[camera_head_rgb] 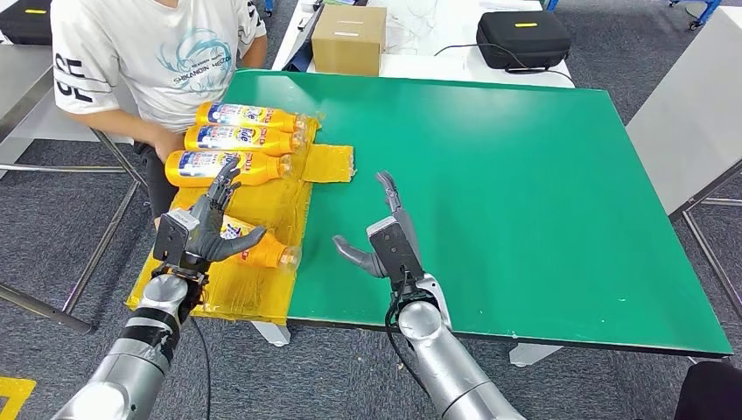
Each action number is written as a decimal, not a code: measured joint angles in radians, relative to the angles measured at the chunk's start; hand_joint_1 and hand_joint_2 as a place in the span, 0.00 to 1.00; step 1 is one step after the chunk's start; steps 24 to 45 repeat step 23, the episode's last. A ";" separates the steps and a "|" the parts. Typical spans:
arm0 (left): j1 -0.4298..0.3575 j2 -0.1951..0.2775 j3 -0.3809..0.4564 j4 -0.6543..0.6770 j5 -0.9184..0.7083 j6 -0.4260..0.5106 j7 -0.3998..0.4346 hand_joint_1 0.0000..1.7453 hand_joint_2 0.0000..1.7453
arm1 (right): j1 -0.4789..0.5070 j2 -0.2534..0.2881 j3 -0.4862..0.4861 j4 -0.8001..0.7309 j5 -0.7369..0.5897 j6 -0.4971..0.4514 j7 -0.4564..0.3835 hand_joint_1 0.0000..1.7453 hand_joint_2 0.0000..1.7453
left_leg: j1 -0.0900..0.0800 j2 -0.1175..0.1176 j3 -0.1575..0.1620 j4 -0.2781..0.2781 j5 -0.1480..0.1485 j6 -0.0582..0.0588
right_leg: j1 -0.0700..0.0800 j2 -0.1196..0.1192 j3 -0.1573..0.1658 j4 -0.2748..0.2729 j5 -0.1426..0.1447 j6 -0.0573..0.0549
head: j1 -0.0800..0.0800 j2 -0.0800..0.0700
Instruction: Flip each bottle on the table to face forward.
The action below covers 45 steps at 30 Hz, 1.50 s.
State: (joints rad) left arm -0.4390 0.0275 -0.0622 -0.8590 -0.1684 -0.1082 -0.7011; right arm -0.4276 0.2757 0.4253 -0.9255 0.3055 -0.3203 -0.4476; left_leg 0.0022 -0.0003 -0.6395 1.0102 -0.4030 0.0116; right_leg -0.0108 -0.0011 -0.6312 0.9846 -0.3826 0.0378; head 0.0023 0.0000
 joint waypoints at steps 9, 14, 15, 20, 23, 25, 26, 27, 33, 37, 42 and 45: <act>0.044 -0.177 0.007 -0.123 0.024 0.184 0.103 0.00 1.00 | 0.053 0.019 0.007 -0.045 0.012 -0.085 0.023 0.00 0.00 | 0.000 -0.003 -0.001 0.000 0.000 0.000 | 0.000 -0.002 0.000 0.000 0.000 0.000 | 0.000 0.000; 0.058 -0.222 -0.033 -0.162 0.051 0.213 0.114 0.00 1.00 | 0.075 0.023 0.014 -0.062 0.013 -0.096 0.024 0.00 0.00 | 0.000 -0.003 -0.002 0.000 -0.001 0.001 | 0.000 -0.002 0.000 -0.001 0.000 0.000 | 0.000 0.000; 0.060 -0.225 -0.036 -0.167 0.054 0.214 0.114 0.00 1.00 | 0.076 0.023 0.015 -0.064 0.012 -0.097 0.024 0.00 0.00 | 0.000 -0.003 -0.002 0.000 -0.001 0.001 | 0.000 -0.002 0.000 -0.001 0.000 0.000 | 0.000 0.000; 0.067 -0.234 -0.052 -0.182 0.062 0.221 0.114 0.00 1.00 | 0.083 0.024 0.017 -0.074 0.003 -0.104 0.023 0.00 1.00 | 0.000 -0.003 -0.001 0.000 0.000 0.001 | 0.000 -0.002 0.000 -0.001 0.000 0.000 | 0.000 0.000; 0.071 -0.248 -0.064 -0.187 0.079 0.208 0.121 0.00 1.00 | 0.096 0.029 0.017 -0.083 -0.017 -0.113 0.017 0.00 1.00 | 0.000 -0.003 -0.001 0.000 0.000 0.001 | 0.000 -0.002 0.000 -0.001 0.000 0.000 | 0.000 0.000; 0.071 -0.248 -0.064 -0.187 0.079 0.208 0.121 0.00 1.00 | 0.096 0.029 0.017 -0.083 -0.017 -0.113 0.017 0.00 1.00 | 0.000 -0.003 -0.001 0.000 0.000 0.001 | 0.000 -0.002 0.000 -0.001 0.000 0.000 | 0.000 0.000; 0.071 -0.248 -0.064 -0.187 0.079 0.208 0.121 0.00 1.00 | 0.096 0.029 0.017 -0.083 -0.017 -0.113 0.017 0.00 1.00 | 0.000 -0.003 -0.001 0.000 0.000 0.001 | 0.000 -0.002 0.000 -0.001 0.000 0.000 | 0.000 0.000; 0.071 -0.248 -0.064 -0.187 0.079 0.208 0.121 0.00 1.00 | 0.096 0.029 0.017 -0.083 -0.017 -0.113 0.017 0.00 1.00 | 0.000 -0.003 -0.001 0.000 0.000 0.001 | 0.000 -0.002 0.000 -0.001 0.000 0.000 | 0.000 0.000; 0.071 -0.248 -0.064 -0.187 0.079 0.208 0.121 0.00 1.00 | 0.096 0.029 0.017 -0.083 -0.017 -0.113 0.017 0.00 1.00 | 0.000 -0.003 -0.001 0.000 0.000 0.001 | 0.000 -0.002 0.000 -0.001 0.000 0.000 | 0.000 0.000; 0.071 -0.248 -0.064 -0.187 0.079 0.208 0.121 0.00 1.00 | 0.096 0.029 0.017 -0.083 -0.017 -0.113 0.017 0.00 1.00 | 0.000 -0.003 -0.001 0.000 0.000 0.001 | 0.000 -0.002 0.000 -0.001 0.000 0.000 | 0.000 0.000; 0.071 -0.248 -0.064 -0.187 0.079 0.208 0.121 0.00 1.00 | 0.096 0.029 0.017 -0.083 -0.017 -0.113 0.017 0.00 1.00 | 0.000 -0.003 -0.001 0.000 0.000 0.001 | 0.000 -0.002 0.000 -0.001 0.000 0.000 | 0.000 0.000; 0.071 -0.248 -0.064 -0.187 0.079 0.208 0.121 0.00 1.00 | 0.096 0.029 0.017 -0.083 -0.017 -0.113 0.017 0.00 1.00 | 0.000 -0.003 -0.001 0.000 0.000 0.001 | 0.000 -0.002 0.000 -0.001 0.000 0.000 | 0.000 0.000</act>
